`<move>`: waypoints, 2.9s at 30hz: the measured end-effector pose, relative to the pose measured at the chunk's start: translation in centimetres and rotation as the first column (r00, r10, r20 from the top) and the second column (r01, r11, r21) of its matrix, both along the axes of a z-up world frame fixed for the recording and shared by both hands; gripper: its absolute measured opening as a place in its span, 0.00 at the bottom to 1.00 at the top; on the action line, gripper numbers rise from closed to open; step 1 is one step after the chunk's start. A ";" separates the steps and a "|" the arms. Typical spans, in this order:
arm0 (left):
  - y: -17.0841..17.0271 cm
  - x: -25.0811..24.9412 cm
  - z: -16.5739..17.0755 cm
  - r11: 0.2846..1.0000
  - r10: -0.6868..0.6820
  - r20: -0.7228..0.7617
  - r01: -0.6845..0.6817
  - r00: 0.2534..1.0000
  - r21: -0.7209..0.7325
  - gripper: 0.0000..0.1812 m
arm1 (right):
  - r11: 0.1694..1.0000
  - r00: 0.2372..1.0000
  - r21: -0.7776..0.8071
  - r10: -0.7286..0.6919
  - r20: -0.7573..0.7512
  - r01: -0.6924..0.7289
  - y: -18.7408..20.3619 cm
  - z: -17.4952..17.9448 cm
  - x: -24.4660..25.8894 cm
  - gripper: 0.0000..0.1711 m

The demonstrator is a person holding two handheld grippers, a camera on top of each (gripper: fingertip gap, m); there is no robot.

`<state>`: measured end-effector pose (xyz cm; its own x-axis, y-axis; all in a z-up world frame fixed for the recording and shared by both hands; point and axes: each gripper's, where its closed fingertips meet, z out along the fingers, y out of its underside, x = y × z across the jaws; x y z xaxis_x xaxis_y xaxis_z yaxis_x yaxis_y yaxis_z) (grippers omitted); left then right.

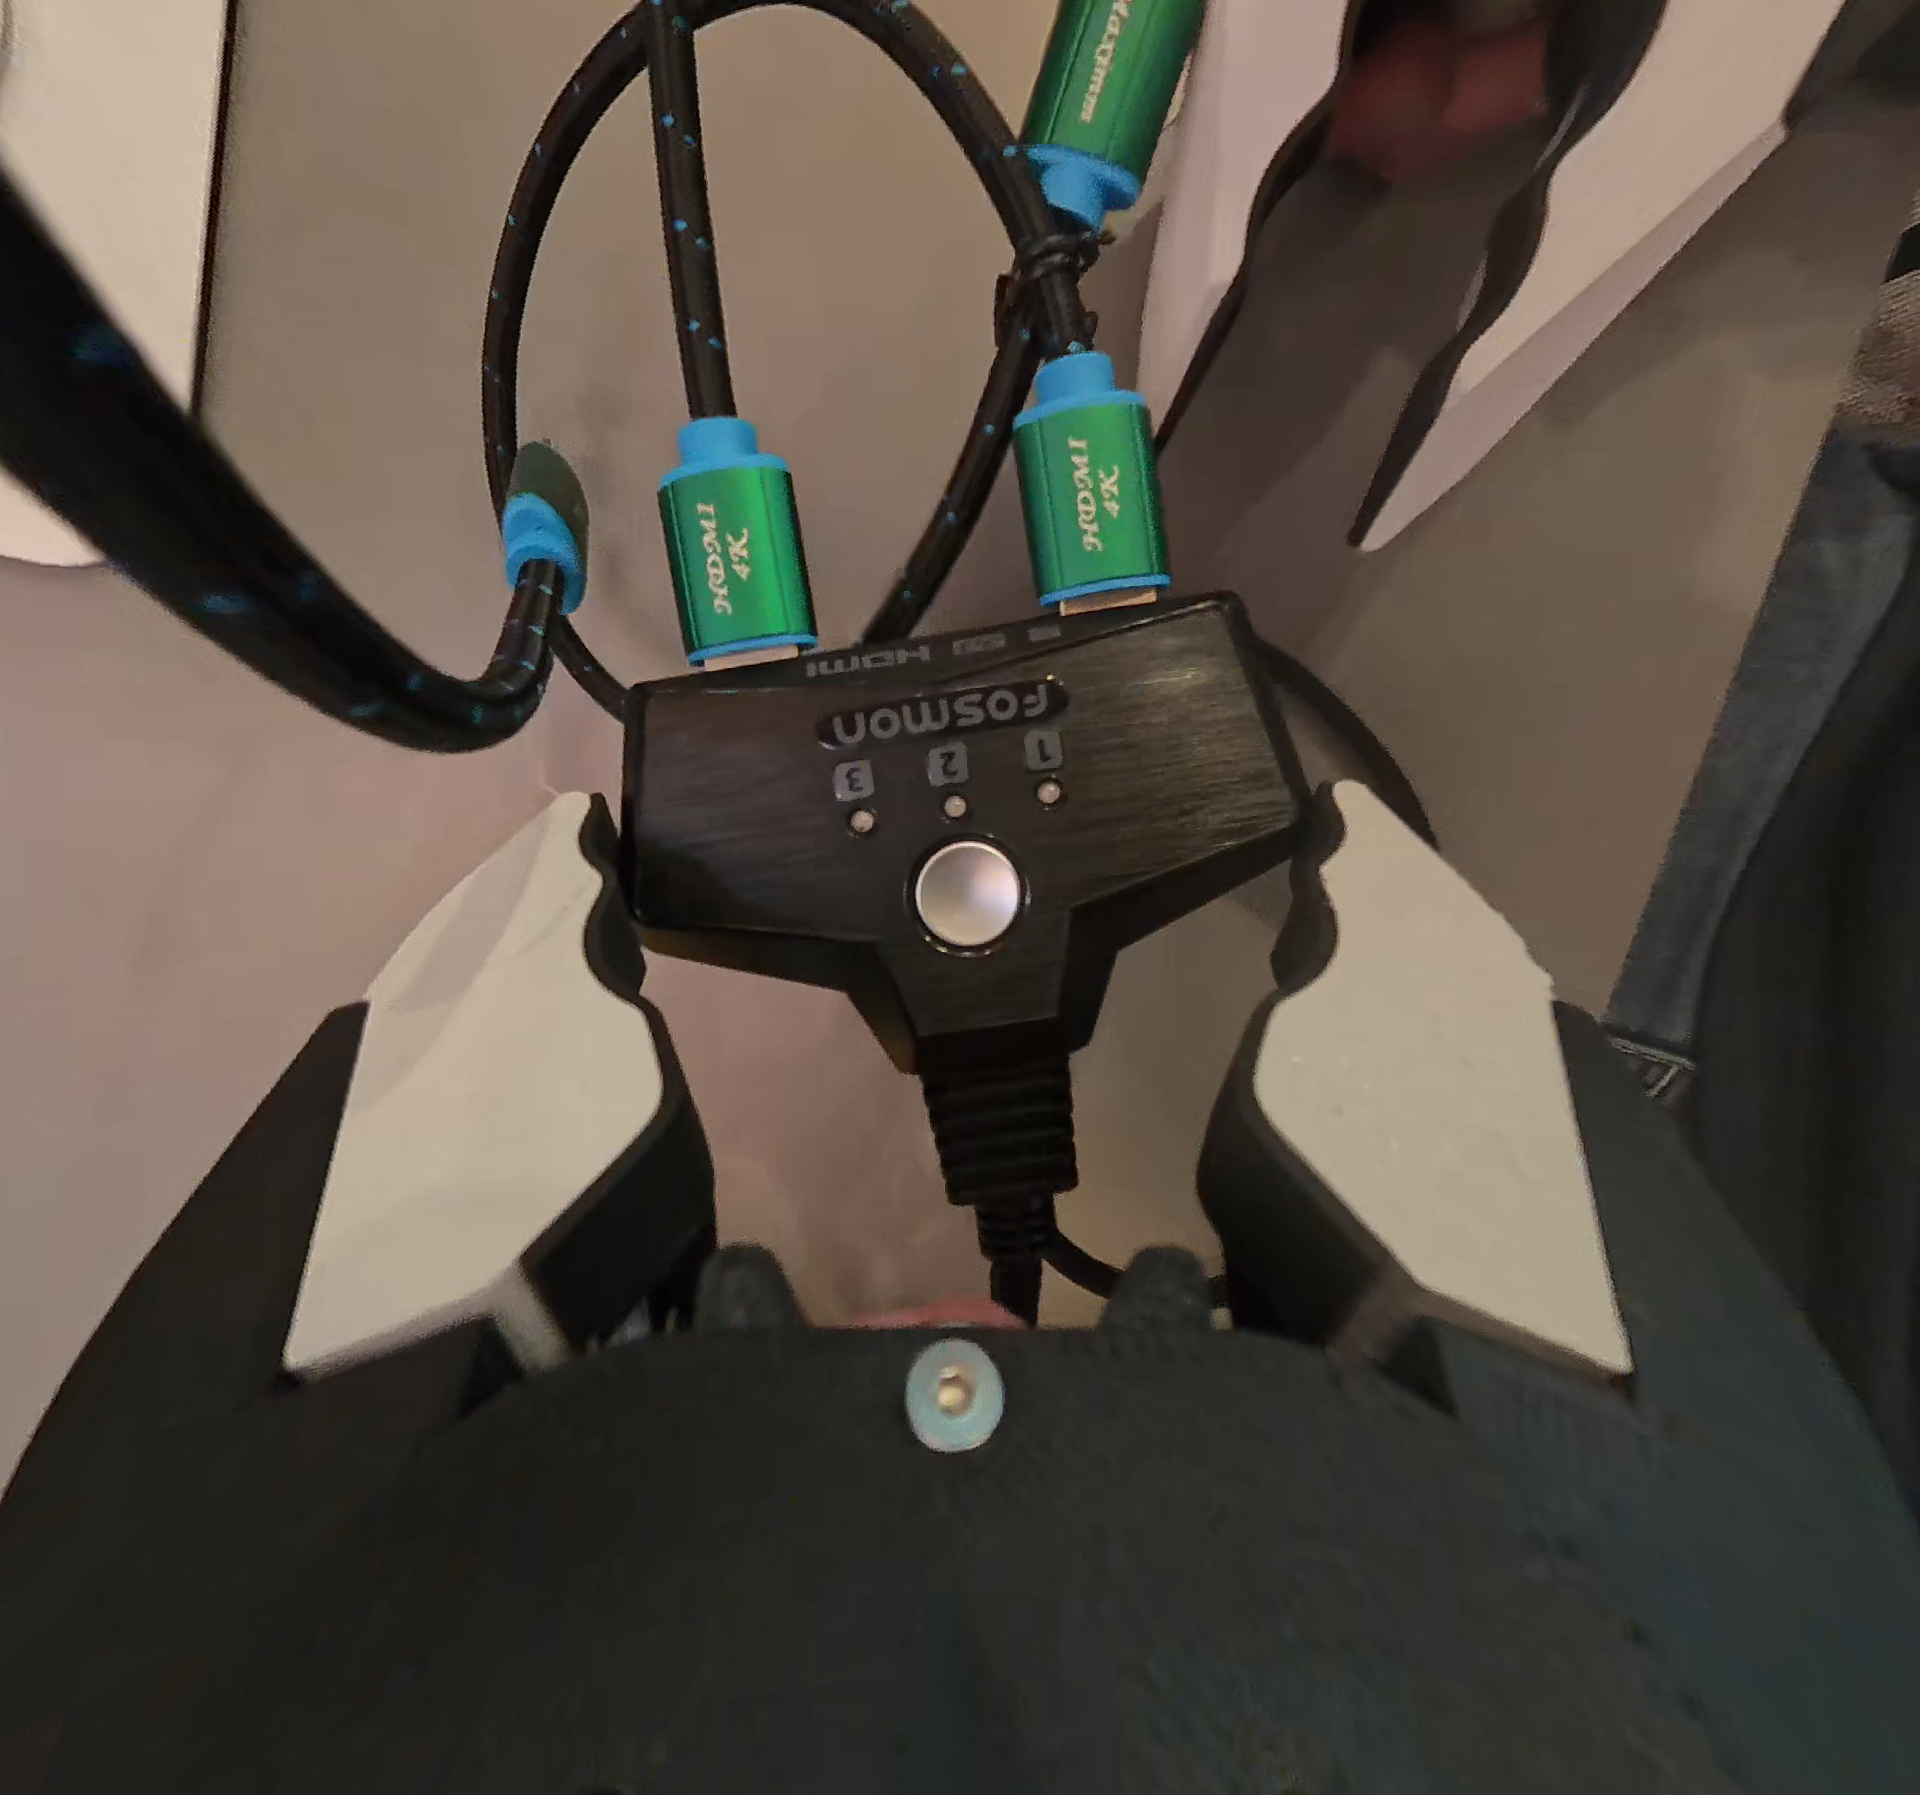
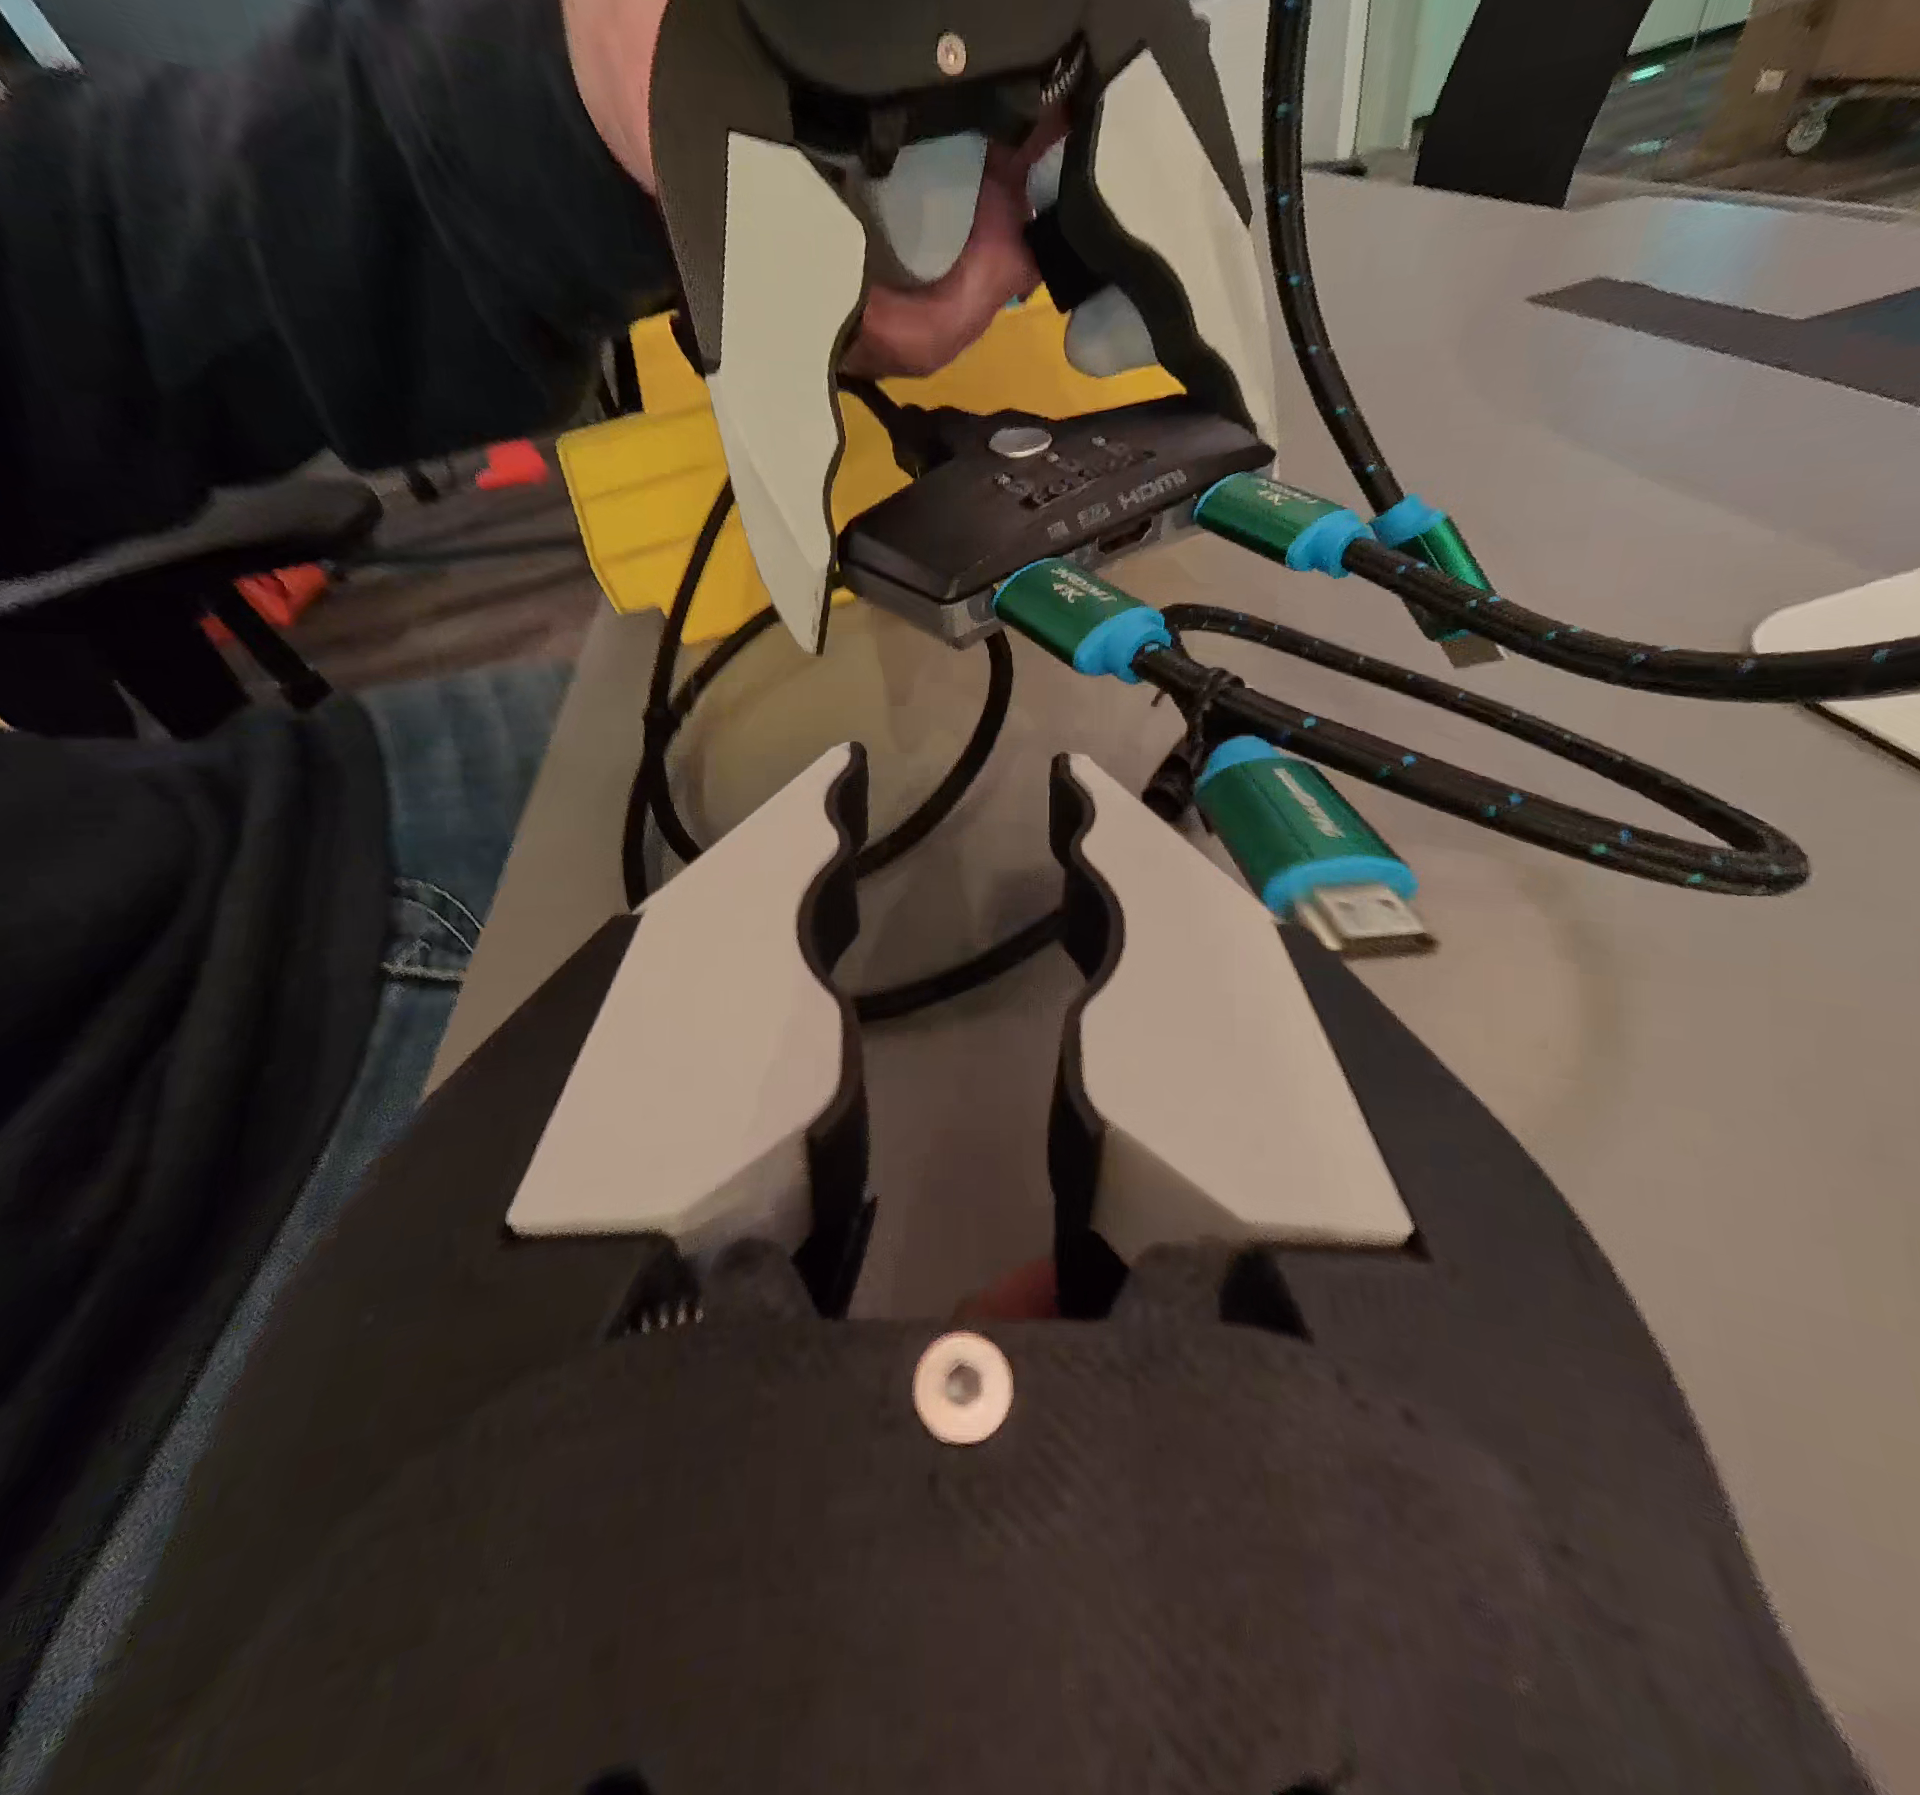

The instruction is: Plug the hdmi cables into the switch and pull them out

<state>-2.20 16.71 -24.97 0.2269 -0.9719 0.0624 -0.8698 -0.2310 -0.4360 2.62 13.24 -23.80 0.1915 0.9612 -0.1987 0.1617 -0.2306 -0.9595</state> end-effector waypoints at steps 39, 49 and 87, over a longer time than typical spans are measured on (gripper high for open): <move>-3.6 2.5 0.4 0.964 -0.256 -0.039 0.251 0.966 -0.091 0.65 | 0.986 0.945 0.000 0.158 -0.286 -0.165 -1.3 4.8 -0.6 0.10; -3.4 3.6 1.0 0.983 -0.182 0.010 0.182 0.983 0.013 0.77 | 0.993 0.948 -0.001 0.109 -0.300 -0.115 -0.8 5.1 -0.5 0.10; -3.4 2.2 -3.3 0.964 -0.262 -0.283 0.265 0.923 -0.028 0.73 | 0.991 0.991 0.099 0.102 -0.082 -0.093 -1.2 2.8 -1.4 0.11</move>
<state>0.02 13.29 -28.31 -0.0310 -0.9993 0.0226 -0.9858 0.0268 -0.1658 1.18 12.01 -21.04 0.0820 0.9896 -0.1179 0.0947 -0.1255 -0.9876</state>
